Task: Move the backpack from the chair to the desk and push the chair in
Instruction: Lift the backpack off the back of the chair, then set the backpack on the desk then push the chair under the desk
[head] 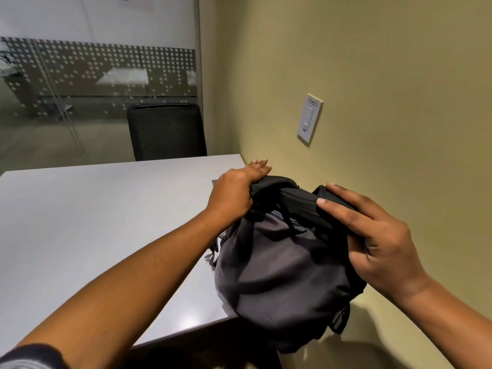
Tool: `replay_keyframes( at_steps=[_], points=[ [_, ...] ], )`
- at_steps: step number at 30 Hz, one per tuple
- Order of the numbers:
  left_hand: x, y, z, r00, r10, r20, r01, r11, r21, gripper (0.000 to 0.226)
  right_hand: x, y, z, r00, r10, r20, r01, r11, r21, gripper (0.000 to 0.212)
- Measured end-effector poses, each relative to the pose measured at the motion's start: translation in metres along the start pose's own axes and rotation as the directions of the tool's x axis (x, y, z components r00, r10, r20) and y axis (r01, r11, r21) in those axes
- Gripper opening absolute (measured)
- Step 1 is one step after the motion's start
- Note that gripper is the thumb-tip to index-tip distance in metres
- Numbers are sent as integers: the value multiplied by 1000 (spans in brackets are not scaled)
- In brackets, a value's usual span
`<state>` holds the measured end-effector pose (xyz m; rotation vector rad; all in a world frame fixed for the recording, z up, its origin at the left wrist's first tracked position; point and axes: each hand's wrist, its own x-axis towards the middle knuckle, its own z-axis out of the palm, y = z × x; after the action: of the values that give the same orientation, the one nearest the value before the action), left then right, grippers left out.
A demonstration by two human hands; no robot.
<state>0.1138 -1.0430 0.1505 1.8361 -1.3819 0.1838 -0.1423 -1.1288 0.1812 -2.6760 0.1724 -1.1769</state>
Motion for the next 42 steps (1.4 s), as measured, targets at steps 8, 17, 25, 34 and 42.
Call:
replay_keyframes(
  at_steps=[8, 17, 25, 34, 42],
  points=[
    [55, -28, 66, 973, -204, -111, 210, 977, 40, 60, 19, 67, 31, 959, 269, 92, -239, 938, -250, 68],
    [-41, -42, 125, 902, -416, -116, 390, 901, -192, 68, 16, 68, 41, 935, 248, 254, -30, 768, -639, 76],
    [-154, -36, 185, 676, -736, -13, 704, 652, -284, 67, -58, 71, 89, 770, 58, 635, 366, 776, -514, 44],
    [-183, -37, 234, 677, -699, 228, 736, 644, -209, 70, -69, 95, 108, 608, 387, 693, 216, 759, -614, 54],
    [-172, -64, 245, 691, -636, 344, 713, 677, -179, 71, -68, 115, 124, 540, 424, 727, 233, 754, -614, 79]
  ],
)
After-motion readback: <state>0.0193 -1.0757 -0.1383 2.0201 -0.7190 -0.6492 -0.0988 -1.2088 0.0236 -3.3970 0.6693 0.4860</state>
